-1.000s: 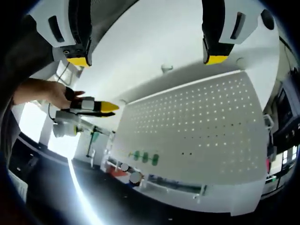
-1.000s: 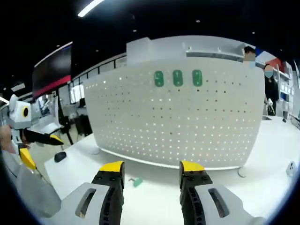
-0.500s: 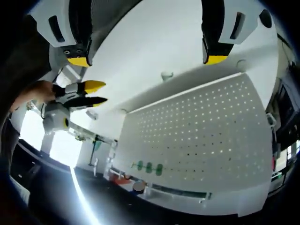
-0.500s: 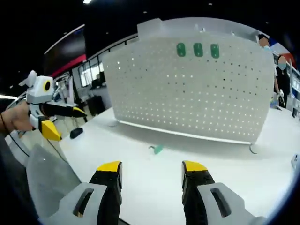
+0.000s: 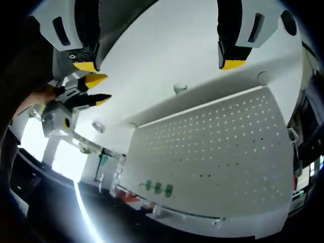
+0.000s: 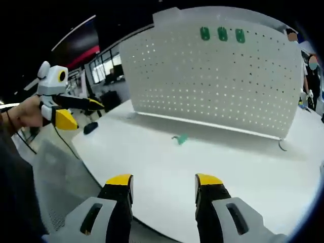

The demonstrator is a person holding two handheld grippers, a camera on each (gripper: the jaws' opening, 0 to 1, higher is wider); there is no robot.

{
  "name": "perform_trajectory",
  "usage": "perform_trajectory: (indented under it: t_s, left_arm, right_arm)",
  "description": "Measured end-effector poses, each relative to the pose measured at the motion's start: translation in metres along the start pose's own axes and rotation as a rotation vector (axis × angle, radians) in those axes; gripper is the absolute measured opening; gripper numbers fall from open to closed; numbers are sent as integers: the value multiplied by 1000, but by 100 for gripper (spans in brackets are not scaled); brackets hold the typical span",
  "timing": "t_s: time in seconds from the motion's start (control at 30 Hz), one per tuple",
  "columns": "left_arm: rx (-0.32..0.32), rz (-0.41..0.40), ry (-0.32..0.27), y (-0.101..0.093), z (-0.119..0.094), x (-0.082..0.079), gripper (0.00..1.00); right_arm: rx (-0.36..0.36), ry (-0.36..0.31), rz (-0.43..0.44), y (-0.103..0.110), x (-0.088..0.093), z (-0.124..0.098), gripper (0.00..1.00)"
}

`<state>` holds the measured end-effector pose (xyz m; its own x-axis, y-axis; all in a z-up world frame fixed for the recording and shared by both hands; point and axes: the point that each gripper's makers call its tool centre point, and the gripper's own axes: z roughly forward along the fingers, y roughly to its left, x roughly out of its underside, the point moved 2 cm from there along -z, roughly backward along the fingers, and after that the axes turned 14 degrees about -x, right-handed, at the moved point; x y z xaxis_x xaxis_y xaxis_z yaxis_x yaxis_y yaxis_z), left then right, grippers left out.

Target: Insert the hook assembly into the mounting plate slot until the hook locks in place.

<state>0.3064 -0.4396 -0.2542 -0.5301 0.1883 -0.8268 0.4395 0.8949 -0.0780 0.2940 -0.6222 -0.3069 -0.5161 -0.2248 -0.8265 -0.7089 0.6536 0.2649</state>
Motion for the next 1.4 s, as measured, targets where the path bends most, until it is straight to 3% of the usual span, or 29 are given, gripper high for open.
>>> perform_trajectory:
  t_s: [0.13, 0.37, 0.67, 0.83, 1.03, 1.23, 1.3, 1.4]
  left_arm:
    - [-3, 0, 4, 2, 2, 0, 98]
    - [-12, -8, 7, 8, 1, 1, 98]
    - [-22, -23, 22, 15, 1, 7, 98]
    - [-25, -30, 30, 19, 3, 8, 97]
    - [-32, -35, 33, 24, 2, 8, 97]
    - [-42, -47, 38, 32, 4, 10, 97]
    - [-46, -55, 46, 34, 5, 11, 96]
    - [-51, -59, 34, 35, 5, 7, 96]
  right_arm:
    - [-19, 18, -24, -8, -5, 15, 48]
    - [-48, 42, -86, -28, -16, 61, 43]
    - [-57, 66, -70, -46, -20, 124, 40]
    - [-28, 84, -77, -58, -20, 149, 38]
    - [-9, 121, -50, -68, -11, 165, 35]
    - [19, 117, -36, -80, -12, 171, 32]
    - [20, 65, 37, -82, -14, 173, 31]
    - [46, 66, 27, -88, -16, 173, 30]
